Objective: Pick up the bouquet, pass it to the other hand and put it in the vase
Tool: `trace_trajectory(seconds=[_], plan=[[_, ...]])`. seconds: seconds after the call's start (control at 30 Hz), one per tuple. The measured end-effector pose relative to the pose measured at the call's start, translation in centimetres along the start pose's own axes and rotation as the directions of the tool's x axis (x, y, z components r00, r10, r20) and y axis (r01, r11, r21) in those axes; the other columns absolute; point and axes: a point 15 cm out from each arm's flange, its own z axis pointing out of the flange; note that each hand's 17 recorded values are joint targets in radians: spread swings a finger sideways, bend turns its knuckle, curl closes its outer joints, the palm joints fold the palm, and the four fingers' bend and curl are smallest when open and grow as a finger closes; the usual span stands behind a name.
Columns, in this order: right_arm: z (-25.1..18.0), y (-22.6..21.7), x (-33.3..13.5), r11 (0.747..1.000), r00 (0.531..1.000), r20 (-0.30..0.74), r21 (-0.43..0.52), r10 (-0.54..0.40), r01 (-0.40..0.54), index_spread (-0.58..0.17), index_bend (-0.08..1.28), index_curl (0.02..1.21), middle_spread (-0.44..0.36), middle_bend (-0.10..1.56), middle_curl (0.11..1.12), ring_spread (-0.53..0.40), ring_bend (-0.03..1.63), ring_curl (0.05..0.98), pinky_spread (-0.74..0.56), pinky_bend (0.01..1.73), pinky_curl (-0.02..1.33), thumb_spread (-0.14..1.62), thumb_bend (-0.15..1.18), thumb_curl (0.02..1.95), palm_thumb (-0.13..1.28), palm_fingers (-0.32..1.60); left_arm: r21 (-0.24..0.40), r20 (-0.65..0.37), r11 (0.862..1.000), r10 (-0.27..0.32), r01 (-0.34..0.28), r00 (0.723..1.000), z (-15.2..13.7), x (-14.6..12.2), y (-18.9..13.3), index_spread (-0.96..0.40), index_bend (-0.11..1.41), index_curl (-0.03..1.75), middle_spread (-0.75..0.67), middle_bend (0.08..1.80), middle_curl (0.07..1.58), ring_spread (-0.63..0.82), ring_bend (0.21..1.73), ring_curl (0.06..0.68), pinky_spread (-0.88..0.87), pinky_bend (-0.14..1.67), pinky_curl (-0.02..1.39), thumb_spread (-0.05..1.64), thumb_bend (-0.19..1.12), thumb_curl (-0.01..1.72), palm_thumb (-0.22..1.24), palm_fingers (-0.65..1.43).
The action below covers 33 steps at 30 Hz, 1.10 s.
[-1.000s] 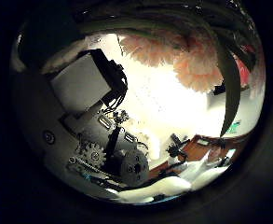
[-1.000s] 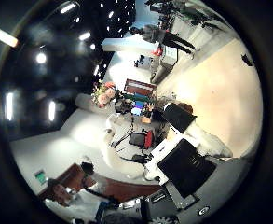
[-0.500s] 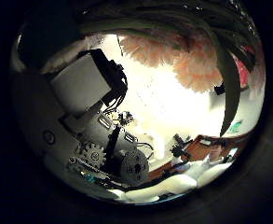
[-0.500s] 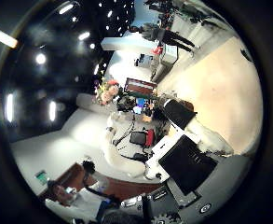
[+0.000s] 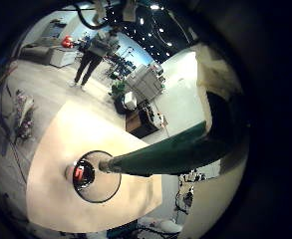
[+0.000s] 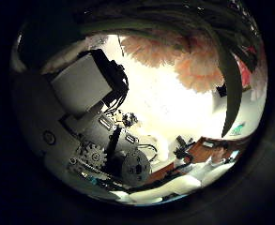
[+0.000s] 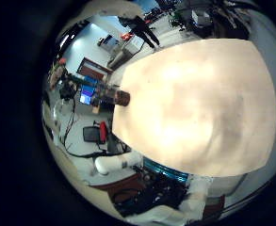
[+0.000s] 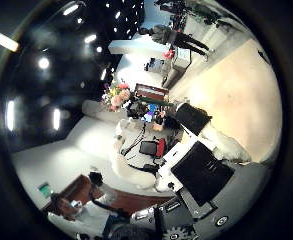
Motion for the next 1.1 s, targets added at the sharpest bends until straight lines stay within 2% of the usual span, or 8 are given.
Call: trace_trajectory(seconds=[0.23,0.37,0.43,0.47,0.5,0.57,0.7,1.1], plan=[[0.0,0.0,-0.1,1.000,1.000,-0.001,0.000,-0.004,0.004,-0.439,0.18,0.35,-0.079,0.32,0.34,-0.060,0.74,0.142,0.47,0.65,0.33,0.92,-0.03,0.55,0.77,0.41,-0.015,0.012,1.000,-0.023,0.023,1.000,0.0,-1.3,0.4,-0.56,1.03,0.95,-0.37,1.38,0.70,-0.37,1.50,0.565,-0.68,1.04,1.09,1.10,-0.01,0.88,0.87,1.14],[0.0,0.1,-0.1,1.000,1.000,-0.003,0.000,-0.008,0.008,-0.436,0.19,0.35,-0.086,0.32,0.34,-0.062,0.73,0.138,0.47,0.64,0.32,0.92,-0.03,0.55,0.77,0.42,-0.037,0.000,0.998,-0.054,0.054,0.999,0.3,-2.6,0.9,-0.57,0.95,0.95,-0.37,1.35,0.68,-0.37,1.46,0.545,-0.67,1.02,1.06,1.08,-0.08,0.79,0.69,1.10],[0.0,0.1,-0.1,1.000,1.000,-0.003,0.000,-0.010,0.010,-0.435,0.19,0.35,-0.086,0.31,0.34,-0.066,0.74,0.138,0.47,0.64,0.31,0.92,-0.03,0.55,0.77,0.42,-0.072,-0.019,0.995,-0.072,0.071,0.997,0.7,-3.3,1.8,-0.54,0.80,0.92,-0.37,1.30,0.68,-0.38,1.32,0.517,-0.65,0.81,1.01,1.07,-0.12,0.71,0.50,0.52],[0.0,0.1,-0.1,1.000,1.000,-0.002,0.000,-0.010,0.010,-0.436,0.19,0.35,-0.088,0.32,0.34,-0.072,0.74,0.138,0.47,0.63,0.30,0.92,-0.03,0.55,0.77,0.43,-0.091,-0.035,0.993,-0.081,0.077,0.996,1.0,-3.7,2.4,-0.44,0.72,0.90,-0.25,1.16,0.70,-0.24,1.22,0.572,-0.47,0.60,1.03,1.05,-0.14,0.65,0.37,-0.17],[0.1,0.3,-0.1,1.000,1.000,-0.001,-0.001,-0.009,0.009,-0.438,0.19,0.35,-0.091,0.32,0.34,-0.074,0.74,0.135,0.47,0.63,0.30,0.92,-0.03,0.55,0.77,0.44,-0.110,-0.049,0.991,-0.087,0.081,0.995,1.2,-3.9,2.9,-0.33,0.56,0.83,-0.09,0.91,0.62,-0.07,1.13,0.514,-0.33,0.53,0.99,1.03,-0.14,0.61,0.27,-0.50],[0.4,0.6,0.3,1.000,1.000,0.004,-0.006,0.003,-0.003,-0.440,0.19,0.35,-0.094,0.32,0.34,-0.077,0.73,0.133,0.47,0.63,0.29,0.92,-0.03,0.55,0.77,0.45,-0.158,-0.088,0.983,-0.108,0.093,0.990,1.5,-4.9,4.2,-0.21,0.34,0.72,0.13,0.66,0.47,0.14,0.95,0.361,-0.10,0.40,0.89,0.98,-0.11,0.54,0.15,-0.52],[0.8,1.1,0.7,1.000,1.000,0.012,-0.014,0.019,-0.019,-0.441,0.21,0.36,-0.098,0.33,0.34,-0.092,0.72,0.126,0.47,0.61,0.27,0.92,-0.03,0.55,0.77,0.48,-0.185,-0.113,0.975,-0.144,0.121,0.983,1.1,-7.0,5.3,-0.08,0.11,0.57,0.37,0.40,0.31,0.40,0.74,0.239,0.28,0.22,0.72,0.90,-0.06,0.47,0.04,-0.37],[0.4,2.0,-1.2,0.999,0.999,-0.004,-0.006,-0.040,0.040,-0.449,0.22,0.39,-0.115,0.32,0.34,-0.121,0.70,0.112,0.47,0.57,0.21,0.92,-0.03,0.55,0.77,0.54,-0.192,-0.002,0.940,-0.288,0.282,0.958,-2.6,-12.0,7.3,0.02,0.10,0.31,0.56,0.19,0.24,0.65,0.52,0.154,0.61,0.15,0.44,0.83,-0.04,0.38,0.02,-0.21]])
